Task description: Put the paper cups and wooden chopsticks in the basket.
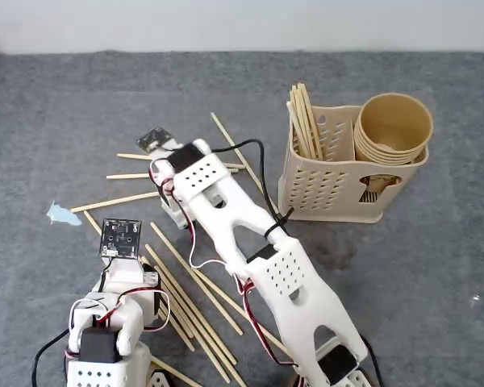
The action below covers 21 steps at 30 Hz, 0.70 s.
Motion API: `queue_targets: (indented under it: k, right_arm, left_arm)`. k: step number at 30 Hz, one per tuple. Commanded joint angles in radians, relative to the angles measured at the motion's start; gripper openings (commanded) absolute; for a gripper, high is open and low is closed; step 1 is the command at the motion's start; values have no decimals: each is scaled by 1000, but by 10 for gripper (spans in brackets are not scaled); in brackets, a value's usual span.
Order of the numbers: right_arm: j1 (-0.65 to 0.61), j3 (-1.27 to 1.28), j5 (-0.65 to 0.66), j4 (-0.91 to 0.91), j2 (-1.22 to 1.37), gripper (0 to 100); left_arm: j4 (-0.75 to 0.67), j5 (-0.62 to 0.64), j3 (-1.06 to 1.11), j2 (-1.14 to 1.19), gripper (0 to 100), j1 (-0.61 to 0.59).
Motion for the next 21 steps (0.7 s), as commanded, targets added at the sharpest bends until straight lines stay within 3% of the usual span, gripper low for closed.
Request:
queue_targets:
  k: [1, 5, 21]
  right_arm:
    - [-1, 26, 11, -36, -8, 118]
    - [10, 37, 100, -36, -8, 3]
    - [36, -135, 121, 229, -183, 8]
  left_arm:
    - [3, 11, -8, -17, 14, 0]
    - [3, 11, -8, -17, 14, 0]
    - [3, 11, -8, -17, 14, 0]
